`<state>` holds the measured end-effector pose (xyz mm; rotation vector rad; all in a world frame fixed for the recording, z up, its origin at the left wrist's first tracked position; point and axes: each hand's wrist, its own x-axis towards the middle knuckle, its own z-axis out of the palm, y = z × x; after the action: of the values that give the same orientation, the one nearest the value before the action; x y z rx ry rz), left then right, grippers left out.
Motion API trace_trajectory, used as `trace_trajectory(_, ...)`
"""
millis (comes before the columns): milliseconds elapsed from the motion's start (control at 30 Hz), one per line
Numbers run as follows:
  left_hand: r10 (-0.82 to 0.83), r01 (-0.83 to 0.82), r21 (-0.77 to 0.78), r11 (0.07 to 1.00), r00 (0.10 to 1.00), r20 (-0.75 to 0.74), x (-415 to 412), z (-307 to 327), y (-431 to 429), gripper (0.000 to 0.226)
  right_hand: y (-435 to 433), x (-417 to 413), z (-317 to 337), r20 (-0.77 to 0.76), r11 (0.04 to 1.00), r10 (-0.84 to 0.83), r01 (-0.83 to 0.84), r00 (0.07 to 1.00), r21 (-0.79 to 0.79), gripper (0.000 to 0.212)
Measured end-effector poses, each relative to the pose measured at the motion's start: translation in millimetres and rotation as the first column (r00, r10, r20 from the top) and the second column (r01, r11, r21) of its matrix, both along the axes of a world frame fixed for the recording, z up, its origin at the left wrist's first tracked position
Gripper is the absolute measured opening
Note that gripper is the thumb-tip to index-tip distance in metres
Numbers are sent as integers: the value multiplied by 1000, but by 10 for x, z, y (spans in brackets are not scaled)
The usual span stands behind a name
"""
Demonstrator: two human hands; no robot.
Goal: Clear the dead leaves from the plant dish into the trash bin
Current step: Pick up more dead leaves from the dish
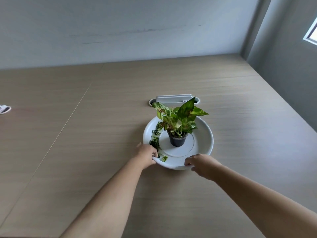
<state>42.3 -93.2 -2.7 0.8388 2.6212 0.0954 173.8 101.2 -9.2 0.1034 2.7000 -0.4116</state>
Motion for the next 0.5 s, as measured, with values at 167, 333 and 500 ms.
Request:
trace_trajectory(167,-30,25,171,985,999,29,359,-95,199,29,464,66,44,-98,983,-65,80,993,166,39)
trace_trajectory(333,-90,90,-10,996,996,-4,238,-13,206,39,197,50,36,-97,998,-35,41,995,57,43)
trace_trajectory(500,4,-4,-48,999,1000,6,78,83,37,34,-12,0,9,-72,997,-11,5,997,-83,25)
